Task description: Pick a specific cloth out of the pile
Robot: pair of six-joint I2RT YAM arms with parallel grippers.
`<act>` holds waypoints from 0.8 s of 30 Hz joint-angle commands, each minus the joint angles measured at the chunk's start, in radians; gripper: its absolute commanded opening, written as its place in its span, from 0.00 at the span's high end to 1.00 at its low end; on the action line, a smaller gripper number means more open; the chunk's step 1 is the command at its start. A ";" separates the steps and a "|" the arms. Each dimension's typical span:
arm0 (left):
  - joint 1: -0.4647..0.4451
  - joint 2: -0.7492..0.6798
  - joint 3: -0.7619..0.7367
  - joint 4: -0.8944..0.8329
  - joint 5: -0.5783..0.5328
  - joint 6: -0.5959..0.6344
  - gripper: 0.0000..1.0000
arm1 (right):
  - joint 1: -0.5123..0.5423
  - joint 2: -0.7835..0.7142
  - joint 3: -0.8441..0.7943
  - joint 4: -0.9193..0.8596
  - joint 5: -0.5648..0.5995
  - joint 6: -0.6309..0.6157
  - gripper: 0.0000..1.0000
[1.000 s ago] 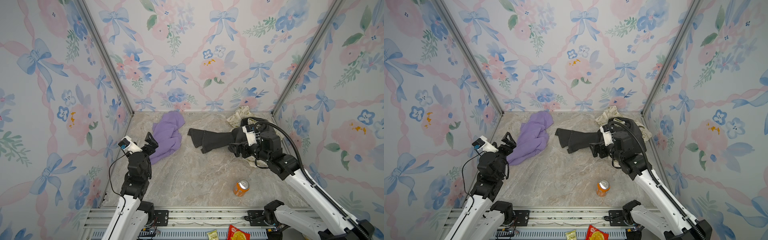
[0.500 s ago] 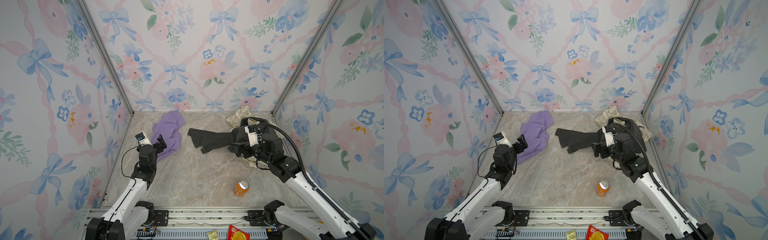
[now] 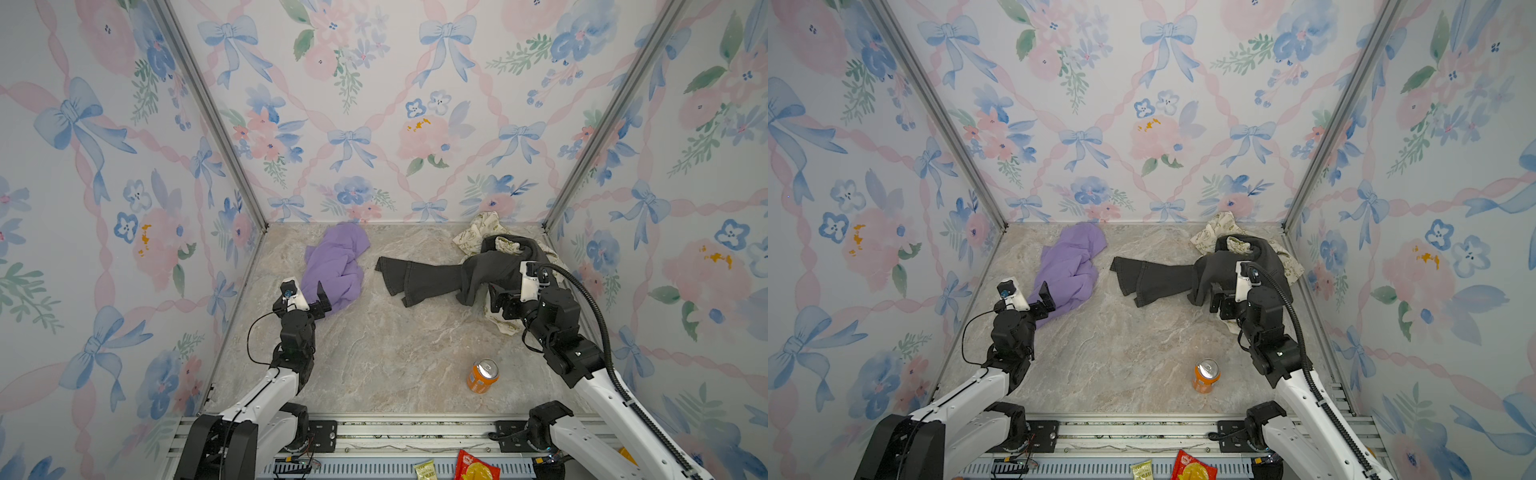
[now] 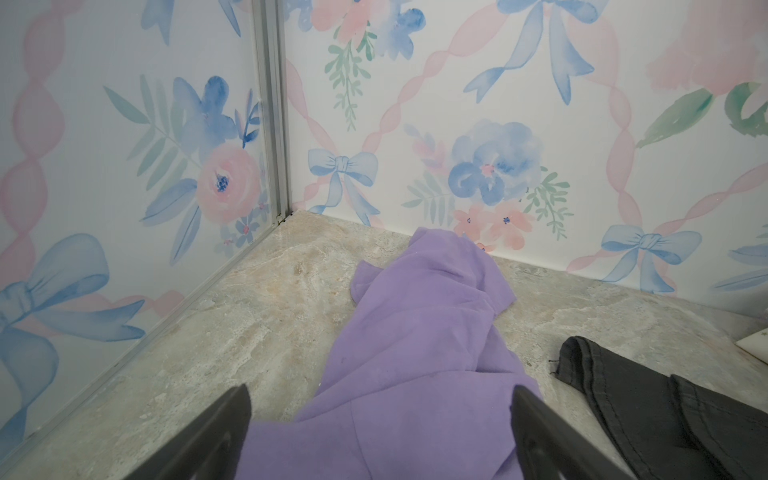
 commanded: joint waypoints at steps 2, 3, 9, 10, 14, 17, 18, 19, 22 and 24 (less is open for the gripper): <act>0.005 0.058 -0.073 0.259 -0.023 0.116 0.02 | -0.067 0.004 -0.133 0.210 0.101 0.000 0.03; 0.005 0.077 -0.078 0.286 -0.023 0.132 0.02 | -0.080 0.018 -0.172 0.255 0.102 -0.010 0.03; 0.030 0.179 -0.096 0.385 0.021 0.118 0.02 | -0.109 0.177 -0.289 0.538 0.096 -0.113 0.03; 0.035 0.200 -0.100 0.410 0.037 0.112 0.02 | -0.115 0.209 -0.295 0.569 0.091 -0.126 0.03; 0.041 0.278 -0.111 0.498 0.069 0.107 0.02 | -0.136 0.342 -0.319 0.729 0.028 -0.166 0.03; 0.040 0.333 -0.100 0.522 0.085 0.114 0.02 | -0.162 0.455 -0.332 0.860 -0.033 -0.170 0.03; 0.041 0.352 -0.095 0.526 0.085 0.115 0.02 | -0.175 0.499 -0.331 0.918 -0.050 -0.162 0.03; 0.041 0.371 -0.095 0.544 0.091 0.116 0.02 | -0.189 0.519 -0.320 0.926 -0.095 -0.162 0.03; 0.042 0.433 -0.090 0.589 0.117 0.123 0.02 | -0.213 0.570 -0.281 0.925 -0.178 -0.173 0.03; 0.040 0.472 -0.081 0.604 0.130 0.130 0.02 | -0.221 0.612 -0.275 0.957 -0.193 -0.191 0.03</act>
